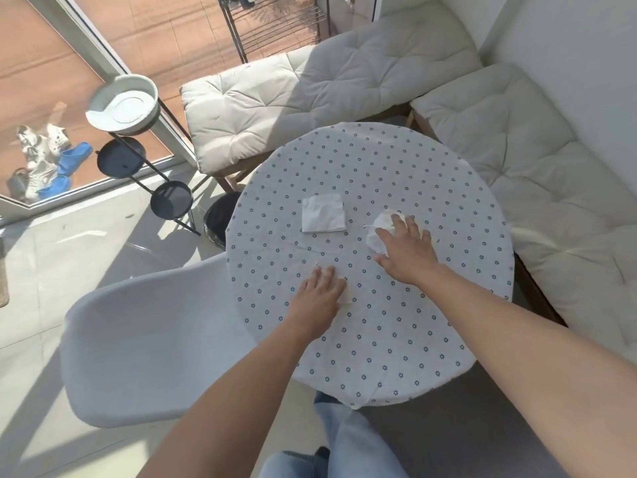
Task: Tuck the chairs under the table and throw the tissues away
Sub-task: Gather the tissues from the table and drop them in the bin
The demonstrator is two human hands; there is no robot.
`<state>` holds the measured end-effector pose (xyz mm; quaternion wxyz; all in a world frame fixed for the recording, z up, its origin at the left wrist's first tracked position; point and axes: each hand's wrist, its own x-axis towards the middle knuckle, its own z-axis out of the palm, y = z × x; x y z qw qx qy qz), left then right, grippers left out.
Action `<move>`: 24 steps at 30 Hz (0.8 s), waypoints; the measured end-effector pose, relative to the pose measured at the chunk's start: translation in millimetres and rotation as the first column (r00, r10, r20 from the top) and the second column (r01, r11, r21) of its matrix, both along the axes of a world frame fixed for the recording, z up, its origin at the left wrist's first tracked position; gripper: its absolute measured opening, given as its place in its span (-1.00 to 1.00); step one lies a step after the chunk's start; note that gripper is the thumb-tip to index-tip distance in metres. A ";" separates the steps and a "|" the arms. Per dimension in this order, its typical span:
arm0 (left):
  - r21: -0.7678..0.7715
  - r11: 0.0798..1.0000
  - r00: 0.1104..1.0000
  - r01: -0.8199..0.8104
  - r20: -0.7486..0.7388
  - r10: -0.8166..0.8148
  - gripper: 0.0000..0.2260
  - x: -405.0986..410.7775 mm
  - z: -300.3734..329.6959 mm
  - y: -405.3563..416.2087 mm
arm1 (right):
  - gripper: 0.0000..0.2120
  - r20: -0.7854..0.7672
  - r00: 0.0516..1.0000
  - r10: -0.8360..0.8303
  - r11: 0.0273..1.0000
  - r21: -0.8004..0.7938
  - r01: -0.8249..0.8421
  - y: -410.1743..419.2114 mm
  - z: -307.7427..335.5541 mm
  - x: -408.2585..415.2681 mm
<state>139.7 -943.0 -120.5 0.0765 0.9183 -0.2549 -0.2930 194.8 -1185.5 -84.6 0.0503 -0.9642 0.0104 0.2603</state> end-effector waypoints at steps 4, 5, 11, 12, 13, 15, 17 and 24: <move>-0.111 0.993 0.999 0.050 0.026 -0.047 -0.54 -4.4 -10.6 12.9 | -0.43 -0.030 0.999 -0.010 0.999 0.043 0.011 -0.3 -9.3 7.0; -0.125 0.990 0.998 0.065 0.024 -0.063 -0.55 -5.0 -11.7 16.3 | -0.45 -0.019 1.000 -0.011 0.999 0.052 0.012 0.5 -11.3 7.9; -0.257 0.964 0.992 0.075 0.113 -0.047 -0.73 12.8 -6.3 18.4 | -0.59 0.121 0.988 -0.101 0.982 0.171 0.079 1.2 -23.8 7.5; -0.273 0.959 0.991 0.071 0.124 -0.038 -0.75 20.7 -2.6 16.0 | -0.61 0.137 0.985 -0.109 0.978 0.191 0.082 1.0 -24.2 8.1; -0.281 0.958 0.991 0.063 0.133 -0.026 -0.77 30.1 2.2 13.1 | -0.63 0.153 0.982 -0.114 0.975 0.208 0.081 1.3 -23.7 9.6; -0.294 0.955 0.988 0.044 0.154 0.002 -0.76 52.7 11.6 8.3 | -0.64 0.194 0.972 -0.131 0.966 0.246 0.081 3.1 -20.5 14.2; -0.321 0.947 0.982 0.027 0.187 0.036 -0.76 78.9 20.4 5.1 | -0.65 0.239 0.960 -0.149 0.955 0.287 0.076 6.4 -16.6 20.7; -0.246 0.968 0.965 0.057 0.262 0.010 -0.67 157.6 21.8 -12.2 | -0.70 0.287 0.919 -0.271 0.902 0.409 0.139 22.8 -14.2 36.5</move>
